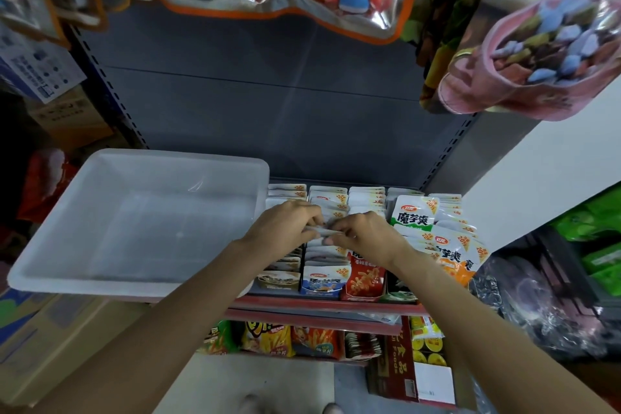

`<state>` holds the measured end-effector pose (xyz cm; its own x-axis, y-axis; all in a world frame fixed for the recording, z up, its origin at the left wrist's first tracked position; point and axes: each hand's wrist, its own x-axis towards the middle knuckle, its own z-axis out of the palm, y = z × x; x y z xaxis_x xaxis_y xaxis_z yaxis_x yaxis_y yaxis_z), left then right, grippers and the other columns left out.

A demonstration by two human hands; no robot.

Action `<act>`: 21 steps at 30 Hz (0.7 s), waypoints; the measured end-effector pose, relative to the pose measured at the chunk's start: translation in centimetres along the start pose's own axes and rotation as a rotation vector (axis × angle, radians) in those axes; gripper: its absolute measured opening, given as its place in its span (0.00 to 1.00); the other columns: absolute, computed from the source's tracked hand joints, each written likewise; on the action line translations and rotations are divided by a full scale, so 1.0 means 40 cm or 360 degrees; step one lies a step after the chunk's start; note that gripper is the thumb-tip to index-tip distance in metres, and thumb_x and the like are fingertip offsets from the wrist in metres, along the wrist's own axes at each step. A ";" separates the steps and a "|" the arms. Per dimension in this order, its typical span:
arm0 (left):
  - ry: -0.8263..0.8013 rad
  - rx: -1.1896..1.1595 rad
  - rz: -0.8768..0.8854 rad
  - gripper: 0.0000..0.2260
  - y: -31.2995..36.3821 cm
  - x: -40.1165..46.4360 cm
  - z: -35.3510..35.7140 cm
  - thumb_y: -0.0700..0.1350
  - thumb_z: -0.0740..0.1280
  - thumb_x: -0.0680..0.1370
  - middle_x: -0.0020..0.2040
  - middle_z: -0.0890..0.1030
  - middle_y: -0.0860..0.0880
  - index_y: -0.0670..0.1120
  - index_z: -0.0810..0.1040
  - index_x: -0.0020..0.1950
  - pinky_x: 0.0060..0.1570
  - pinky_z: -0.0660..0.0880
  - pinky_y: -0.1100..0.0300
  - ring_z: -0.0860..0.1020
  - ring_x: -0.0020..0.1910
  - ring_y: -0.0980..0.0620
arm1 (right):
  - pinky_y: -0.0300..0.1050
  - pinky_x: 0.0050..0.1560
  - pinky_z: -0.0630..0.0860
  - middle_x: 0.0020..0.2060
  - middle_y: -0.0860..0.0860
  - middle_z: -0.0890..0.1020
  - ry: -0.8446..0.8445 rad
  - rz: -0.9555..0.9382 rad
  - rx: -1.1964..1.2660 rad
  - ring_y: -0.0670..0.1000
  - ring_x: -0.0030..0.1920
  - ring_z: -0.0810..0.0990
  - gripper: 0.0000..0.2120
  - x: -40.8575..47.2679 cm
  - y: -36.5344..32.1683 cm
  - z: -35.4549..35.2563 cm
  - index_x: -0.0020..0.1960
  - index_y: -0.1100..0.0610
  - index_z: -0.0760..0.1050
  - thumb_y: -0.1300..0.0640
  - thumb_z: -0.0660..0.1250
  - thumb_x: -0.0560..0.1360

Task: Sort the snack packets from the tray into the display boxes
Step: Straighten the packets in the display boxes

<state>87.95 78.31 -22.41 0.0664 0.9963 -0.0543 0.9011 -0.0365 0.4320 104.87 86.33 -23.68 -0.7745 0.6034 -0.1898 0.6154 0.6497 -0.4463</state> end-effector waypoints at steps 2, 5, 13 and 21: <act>0.0040 -0.0026 0.0071 0.12 -0.006 -0.017 0.003 0.48 0.68 0.76 0.54 0.73 0.54 0.48 0.76 0.58 0.47 0.69 0.63 0.73 0.52 0.55 | 0.49 0.49 0.77 0.47 0.55 0.84 0.0029 -0.0011 -0.0018 0.54 0.46 0.82 0.13 -0.002 0.006 0.000 0.57 0.54 0.80 0.49 0.64 0.77; 0.0076 0.0038 0.0185 0.16 -0.015 -0.045 0.017 0.54 0.65 0.77 0.56 0.73 0.54 0.48 0.76 0.62 0.57 0.66 0.59 0.70 0.57 0.56 | 0.46 0.48 0.76 0.49 0.55 0.84 0.0053 -0.0026 -0.0073 0.54 0.48 0.81 0.12 0.001 0.010 -0.002 0.58 0.54 0.80 0.54 0.63 0.79; -0.0044 0.0271 0.0274 0.37 -0.008 -0.086 0.027 0.72 0.47 0.70 0.61 0.74 0.54 0.51 0.72 0.67 0.63 0.60 0.58 0.69 0.62 0.55 | 0.46 0.46 0.75 0.43 0.53 0.81 -0.0033 0.0125 0.0011 0.54 0.47 0.80 0.13 0.018 -0.007 -0.026 0.54 0.53 0.81 0.48 0.62 0.78; 0.0001 0.0545 0.0306 0.31 0.017 -0.100 0.035 0.65 0.62 0.73 0.64 0.69 0.52 0.49 0.67 0.70 0.65 0.55 0.56 0.63 0.64 0.53 | 0.46 0.43 0.71 0.53 0.54 0.79 0.0046 0.0070 -0.0730 0.57 0.55 0.78 0.12 0.018 -0.043 -0.002 0.61 0.50 0.74 0.53 0.61 0.78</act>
<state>88.91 74.20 -23.17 0.2478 0.9688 -0.0012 0.9631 -0.2462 0.1090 103.25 85.68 -23.00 -0.7457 0.6435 -0.1726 0.6538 0.7567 -0.0038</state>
